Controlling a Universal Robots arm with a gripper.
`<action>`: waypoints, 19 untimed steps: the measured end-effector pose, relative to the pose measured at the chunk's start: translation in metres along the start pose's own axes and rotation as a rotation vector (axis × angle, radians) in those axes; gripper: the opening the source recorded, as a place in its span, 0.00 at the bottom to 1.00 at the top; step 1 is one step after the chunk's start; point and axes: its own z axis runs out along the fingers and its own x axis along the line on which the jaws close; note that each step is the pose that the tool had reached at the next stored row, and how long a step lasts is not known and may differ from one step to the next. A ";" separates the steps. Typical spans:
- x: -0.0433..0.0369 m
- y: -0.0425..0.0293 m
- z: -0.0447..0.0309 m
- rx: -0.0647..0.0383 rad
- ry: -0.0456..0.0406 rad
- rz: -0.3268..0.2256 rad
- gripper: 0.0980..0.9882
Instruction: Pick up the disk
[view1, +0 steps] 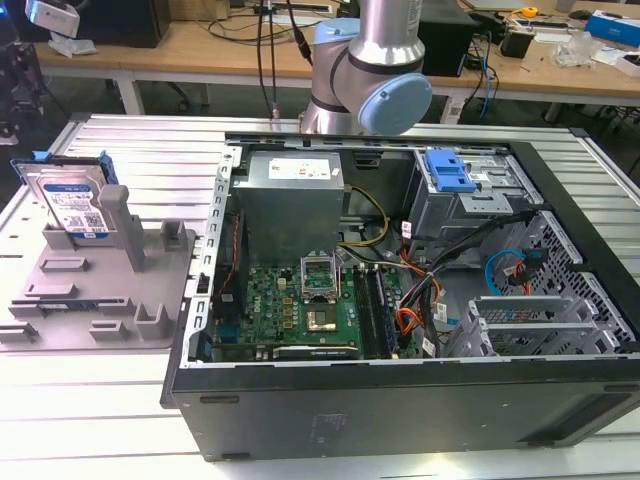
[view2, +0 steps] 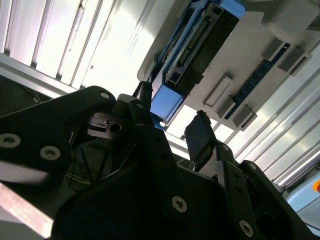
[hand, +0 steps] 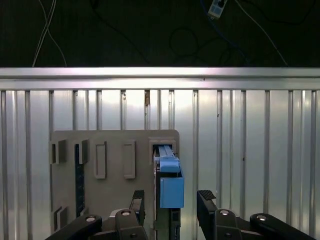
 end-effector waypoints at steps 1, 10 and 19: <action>0.0000 0.0001 0.0014 0.000 0.0000 0.000 0.50; -0.0002 0.0006 0.0156 0.000 0.0003 0.000 0.50; -0.0005 0.0018 0.0314 0.000 0.0010 0.000 0.50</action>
